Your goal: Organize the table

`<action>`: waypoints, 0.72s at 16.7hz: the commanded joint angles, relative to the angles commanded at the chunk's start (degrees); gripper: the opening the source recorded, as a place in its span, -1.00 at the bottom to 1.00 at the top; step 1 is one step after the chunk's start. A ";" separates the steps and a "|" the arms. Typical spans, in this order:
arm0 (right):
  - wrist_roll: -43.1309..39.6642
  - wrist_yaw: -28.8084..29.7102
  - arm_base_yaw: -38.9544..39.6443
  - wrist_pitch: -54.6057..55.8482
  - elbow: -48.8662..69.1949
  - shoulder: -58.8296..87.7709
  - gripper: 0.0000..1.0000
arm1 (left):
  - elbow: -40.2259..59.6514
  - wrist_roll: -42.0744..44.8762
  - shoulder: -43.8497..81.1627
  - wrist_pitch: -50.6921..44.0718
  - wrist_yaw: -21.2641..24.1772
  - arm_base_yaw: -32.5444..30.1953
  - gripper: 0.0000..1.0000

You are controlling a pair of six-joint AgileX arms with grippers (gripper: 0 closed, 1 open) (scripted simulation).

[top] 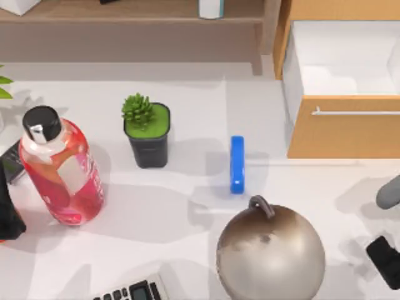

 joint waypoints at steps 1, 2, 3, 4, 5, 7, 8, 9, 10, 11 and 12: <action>-2.93 0.22 1.92 5.22 -0.83 0.89 1.00 | 0.00 0.00 0.00 0.00 0.00 0.00 1.00; -6.00 0.61 3.62 10.73 -1.65 1.96 1.00 | 0.00 0.00 0.00 0.00 0.00 0.00 1.00; -9.20 1.19 5.09 16.50 -2.48 3.23 1.00 | 0.00 0.00 0.00 0.00 0.00 0.00 1.00; -12.51 1.93 6.35 22.47 -3.32 4.68 1.00 | 0.00 0.00 0.00 0.00 0.00 0.00 1.00; -15.93 2.85 7.36 28.62 -4.19 6.37 1.00 | 0.00 0.00 0.00 0.00 0.00 0.00 1.00; -22.94 5.05 8.88 41.20 -5.96 10.27 1.00 | 0.00 0.00 0.00 0.00 0.00 0.00 1.00; -26.48 6.28 9.43 47.54 -6.85 12.43 1.00 | 0.00 0.00 0.00 0.00 0.00 0.00 1.00; -30.01 7.57 9.87 53.88 -7.73 14.71 1.00 | 0.00 0.00 0.00 0.00 0.00 0.00 1.00; -33.52 8.91 10.19 60.14 -8.57 17.10 1.00 | 0.00 0.00 0.00 0.00 0.00 0.00 1.00; -36.97 10.27 10.41 66.29 -9.35 19.57 1.00 | 0.00 0.00 0.00 0.00 0.00 0.00 1.00; -40.35 11.64 10.54 72.30 -10.07 22.09 1.00 | 0.00 0.00 0.00 0.00 0.00 0.00 1.00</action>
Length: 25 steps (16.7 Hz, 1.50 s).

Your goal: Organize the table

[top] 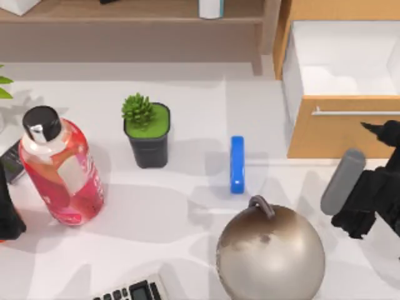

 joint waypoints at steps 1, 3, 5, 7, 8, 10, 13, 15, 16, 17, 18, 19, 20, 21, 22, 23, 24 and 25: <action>-3.28 1.37 0.04 5.84 -0.63 2.54 1.00 | 0.00 0.00 0.00 0.00 0.00 0.00 1.00; -9.47 4.07 -0.16 16.81 -1.58 7.63 1.00 | 0.00 0.00 0.00 0.00 0.00 0.00 1.00; -14.95 6.58 -0.70 26.51 -2.04 12.48 1.00 | 0.00 0.00 0.00 0.00 0.00 0.00 1.00; -19.64 8.83 -1.43 34.79 -2.14 16.87 1.00 | 0.00 0.00 0.00 0.00 0.00 0.00 1.00; -21.60 9.80 -1.82 38.24 -2.09 18.79 1.00 | 0.00 0.00 0.00 0.00 0.00 0.00 1.00; -24.64 11.33 -2.53 43.60 -1.89 21.88 1.00 | 0.00 0.00 0.00 0.00 0.00 0.00 1.00; -26.91 12.51 -3.17 47.58 -1.61 24.26 1.00 | 0.00 0.00 0.00 0.00 0.00 0.00 1.00; -26.95 12.53 -3.18 47.65 -1.60 24.31 1.00 | 0.00 0.00 0.00 0.00 0.00 0.00 1.00; -26.95 12.53 -3.18 47.65 -1.60 24.31 1.00 | 0.00 0.00 0.00 0.00 0.00 0.00 1.00; -26.95 12.53 -3.18 47.65 -1.60 24.31 1.00 | 0.00 0.00 0.00 0.00 0.00 0.00 1.00; -26.88 12.45 -2.92 47.49 -1.76 24.55 1.00 | 0.00 0.00 0.00 0.00 0.00 0.00 1.00; -26.89 12.44 -3.03 47.43 -1.56 24.52 1.00 | 0.00 0.00 0.00 0.00 0.00 0.00 1.00; -26.90 12.31 -3.32 47.11 -0.96 24.51 1.00 | 0.00 0.00 0.00 0.00 0.00 0.00 1.00; -26.93 12.02 -3.69 46.50 -0.15 24.61 1.00 | 0.00 0.00 0.00 0.00 0.00 0.00 1.00; -26.96 11.63 -4.10 45.73 0.80 24.76 1.00 | 0.00 0.00 0.00 0.00 0.00 0.00 1.00; -26.97 11.21 -4.53 44.91 1.79 24.92 1.00 | 0.00 0.00 0.00 0.00 0.00 0.00 1.00; -26.98 10.82 -4.92 44.15 2.70 25.07 1.00 | 0.00 0.00 0.00 0.00 0.00 0.00 1.00; -26.97 10.51 -5.22 43.56 3.41 25.19 1.00 | 0.00 0.00 0.00 0.00 0.00 0.00 1.00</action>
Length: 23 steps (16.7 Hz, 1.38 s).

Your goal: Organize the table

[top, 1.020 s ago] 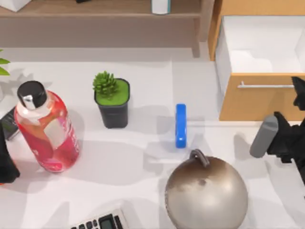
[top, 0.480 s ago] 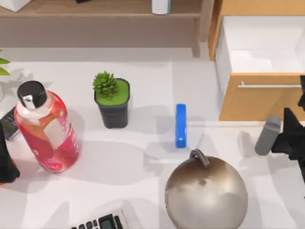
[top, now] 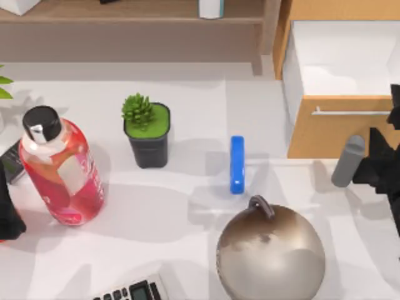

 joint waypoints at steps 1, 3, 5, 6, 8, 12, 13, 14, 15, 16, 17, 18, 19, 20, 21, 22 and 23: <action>0.00 -0.16 -0.15 -0.30 0.36 0.06 1.00 | 0.00 0.00 0.00 0.00 0.00 0.00 1.00; 0.00 -0.16 -0.16 -0.32 0.38 0.06 1.00 | 0.00 0.00 0.00 0.00 0.00 0.00 1.00; 0.00 -0.16 -0.16 -0.32 0.38 0.06 0.85 | 0.00 0.00 0.00 0.00 0.00 0.00 1.00; 0.00 -0.16 -0.16 -0.32 0.38 0.06 0.70 | 0.00 0.00 0.00 0.00 0.00 0.00 1.00; 0.00 -0.16 -0.16 -0.32 0.38 0.06 0.40 | 0.00 0.00 0.00 0.00 0.00 0.00 1.00; 0.00 -0.16 -0.16 -0.32 0.38 0.06 -0.21 | 0.00 0.00 0.00 0.00 0.00 0.00 1.00; 0.00 -0.16 -0.16 -0.32 0.38 0.06 -0.36 | 0.00 0.00 0.00 0.00 0.00 0.00 1.00; 0.00 -0.16 -0.16 -0.32 0.38 0.06 -0.51 | 0.00 0.00 0.00 0.00 0.00 0.00 1.00; 0.00 -0.16 -0.16 -0.32 0.38 0.06 -0.66 | 0.00 0.00 0.00 0.00 0.00 0.00 1.00; 0.00 -0.16 -0.16 -0.32 0.38 0.06 -0.81 | 0.00 0.00 0.00 0.00 0.00 0.00 1.00; 0.00 -0.16 -0.16 -0.32 0.38 0.06 -0.96 | 0.00 0.00 0.00 0.00 0.00 0.00 1.00; 0.00 -0.16 -0.16 -0.32 0.38 0.06 -1.00 | 0.00 0.00 0.00 0.00 0.00 0.00 1.00; 0.00 -0.16 -0.16 -0.32 0.38 0.06 -1.00 | 0.00 0.00 0.00 0.00 0.00 0.00 1.00; 0.00 -0.16 -0.16 -0.32 0.38 0.06 -1.00 | 0.00 0.00 0.00 0.00 0.00 0.00 1.00; 0.00 -0.16 -0.16 -0.32 0.38 0.06 -1.00 | 0.00 0.00 0.00 0.00 0.00 0.00 1.00; 0.00 -0.16 -0.16 -0.32 0.38 0.06 -1.00 | 0.00 0.00 0.00 0.00 0.00 0.00 1.00; 0.00 -0.16 -0.16 -0.32 0.38 0.06 -1.00 | 0.00 0.00 0.00 0.00 0.00 0.00 1.00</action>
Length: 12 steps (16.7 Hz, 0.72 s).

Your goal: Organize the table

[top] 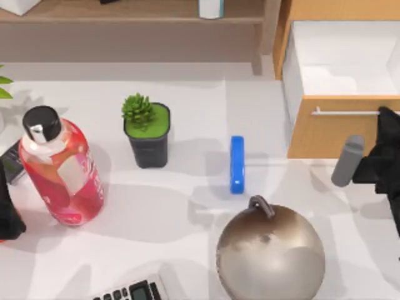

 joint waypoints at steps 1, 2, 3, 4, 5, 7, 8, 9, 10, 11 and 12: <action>0.00 0.00 0.00 0.00 0.00 0.00 -1.00 | 0.00 0.00 0.00 0.00 0.00 0.00 1.00; 0.00 0.00 0.00 0.00 0.00 0.00 -1.00 | 0.00 0.00 0.00 0.00 0.00 0.00 1.00; 0.18 0.03 0.08 -0.16 -0.08 0.12 -1.00 | 0.00 0.00 0.00 0.00 0.00 0.00 1.00; 0.18 0.02 0.01 -0.23 0.10 0.13 -1.00 | 0.00 0.00 0.00 0.00 0.00 0.00 1.00; 0.18 -0.07 -0.24 -0.57 0.78 0.24 -1.00 | 0.00 0.00 0.00 0.00 0.00 0.00 1.00; 0.13 -0.65 -1.00 -2.18 3.23 0.94 -1.00 | 0.00 0.00 0.00 0.00 0.00 0.00 1.00; 0.09 -1.11 -1.45 -3.31 4.81 1.48 -1.00 | 0.00 0.00 0.00 0.00 0.00 0.00 1.00; 0.07 -1.64 -1.91 -4.56 6.53 2.08 -1.00 | 0.00 0.00 0.00 0.00 0.00 0.00 1.00; 0.05 -2.19 -2.37 -5.84 8.30 2.68 -1.00 | 0.00 0.00 0.00 0.00 0.00 0.00 1.00; 0.06 -2.72 -2.82 -7.07 10.01 3.23 -1.00 | 0.00 0.00 0.00 0.00 0.00 0.00 1.00; 0.07 -3.19 -3.24 -8.16 11.57 3.72 -1.00 | 0.00 0.00 0.00 0.00 0.00 0.00 1.00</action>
